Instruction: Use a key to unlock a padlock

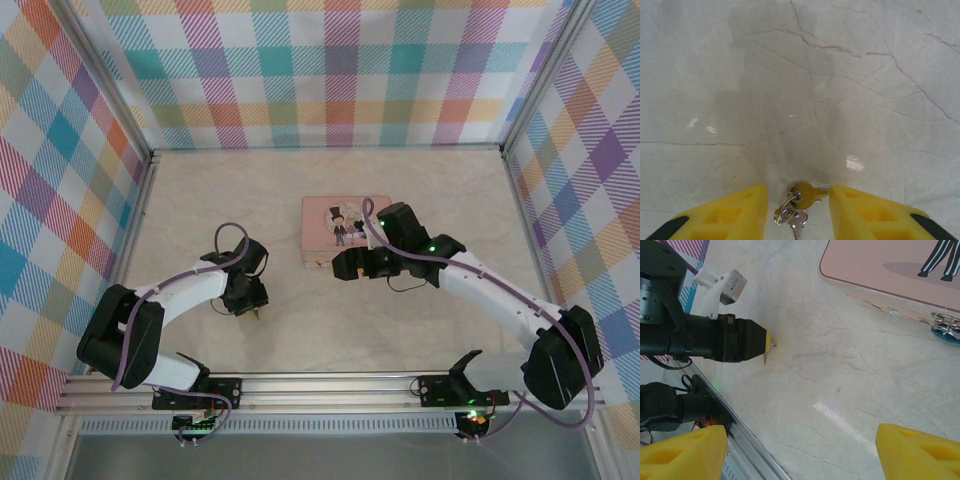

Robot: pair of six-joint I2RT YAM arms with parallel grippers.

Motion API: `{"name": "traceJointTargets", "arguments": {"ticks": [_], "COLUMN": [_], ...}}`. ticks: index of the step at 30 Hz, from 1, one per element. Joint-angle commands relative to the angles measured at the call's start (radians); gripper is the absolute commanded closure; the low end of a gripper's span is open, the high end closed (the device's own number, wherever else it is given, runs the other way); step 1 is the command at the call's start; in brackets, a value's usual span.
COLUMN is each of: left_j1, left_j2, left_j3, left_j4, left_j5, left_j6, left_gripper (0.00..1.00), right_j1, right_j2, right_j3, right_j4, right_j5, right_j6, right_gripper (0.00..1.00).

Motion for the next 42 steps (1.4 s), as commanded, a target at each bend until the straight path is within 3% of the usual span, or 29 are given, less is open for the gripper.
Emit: {"name": "traceJointTargets", "arguments": {"ticks": [1,7,11,14,20,28,35,42], "left_j1": [-0.010,-0.019,-0.025,-0.027,-0.028,-0.028,-0.028,-0.028], "left_j2": [-0.009,-0.005,-0.004,0.002,-0.006,-0.085,-0.139,-0.136], "left_j3": [-0.020,-0.035,-0.047,-0.051,-0.057,-0.010,0.177,0.337], "left_j4": [-0.011,-0.010,-0.005,0.001,0.004,-0.002,-0.069,-0.055], "left_j5": [0.008,0.023,0.017,0.021,0.022,0.029,0.033,0.125], "left_j6": [0.004,0.008,0.008,0.010,0.010,0.020,0.079,0.106], "left_gripper": [0.63,0.68,0.82,0.85,1.00,1.00,1.00,1.00], "right_j1": [0.008,0.008,0.008,0.008,0.008,0.007,0.007,0.004], "right_j2": [0.013,0.023,0.024,0.025,0.024,0.025,-0.031,-0.131], "right_j3": [-0.003,-0.005,-0.011,-0.013,-0.012,-0.013,-0.041,-0.074], "right_j4": [0.013,0.012,0.019,0.021,0.017,0.023,0.076,0.140], "right_j5": [0.004,0.009,0.012,0.014,0.024,0.036,0.084,0.180], "right_j6": [0.008,0.010,0.014,0.016,0.017,0.022,0.059,0.119], "right_gripper": [0.21,0.22,0.22,0.22,0.22,0.22,0.22,0.26]}}
